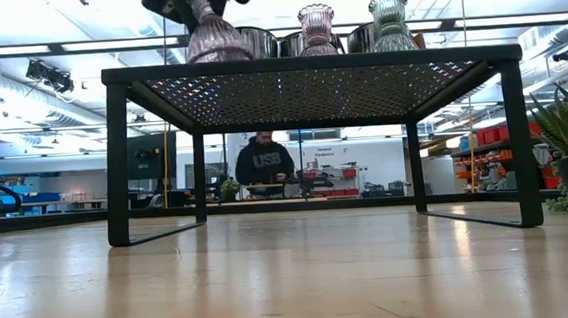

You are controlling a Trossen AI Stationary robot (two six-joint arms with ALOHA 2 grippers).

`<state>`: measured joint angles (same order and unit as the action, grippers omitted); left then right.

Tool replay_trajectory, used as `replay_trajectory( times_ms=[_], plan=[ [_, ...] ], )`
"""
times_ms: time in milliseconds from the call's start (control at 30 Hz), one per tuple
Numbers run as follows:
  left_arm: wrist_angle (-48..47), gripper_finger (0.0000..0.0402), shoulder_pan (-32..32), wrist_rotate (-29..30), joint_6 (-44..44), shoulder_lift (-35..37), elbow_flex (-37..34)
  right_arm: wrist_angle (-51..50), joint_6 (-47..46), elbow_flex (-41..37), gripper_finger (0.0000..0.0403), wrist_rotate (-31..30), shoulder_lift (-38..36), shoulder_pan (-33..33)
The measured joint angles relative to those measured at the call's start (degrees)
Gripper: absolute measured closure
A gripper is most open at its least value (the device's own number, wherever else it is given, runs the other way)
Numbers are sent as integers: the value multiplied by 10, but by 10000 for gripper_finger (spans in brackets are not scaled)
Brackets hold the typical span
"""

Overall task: Pick & Place candle stick holders
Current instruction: Put the pink glass candle holder on the shelf aligned with the other glass candle holder

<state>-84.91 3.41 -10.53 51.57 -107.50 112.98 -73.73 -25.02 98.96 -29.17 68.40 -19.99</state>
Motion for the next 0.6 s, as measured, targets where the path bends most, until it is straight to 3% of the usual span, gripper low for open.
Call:
replay_trajectory(
  times_ms=[433,600],
  plan=[
    [29,230,-4,1,-14,-18,1,5,5,0,245,0,0,0],
    [40,165,-4,7,-18,-18,1,5,5,0,245,0,0,0]
  ],
)
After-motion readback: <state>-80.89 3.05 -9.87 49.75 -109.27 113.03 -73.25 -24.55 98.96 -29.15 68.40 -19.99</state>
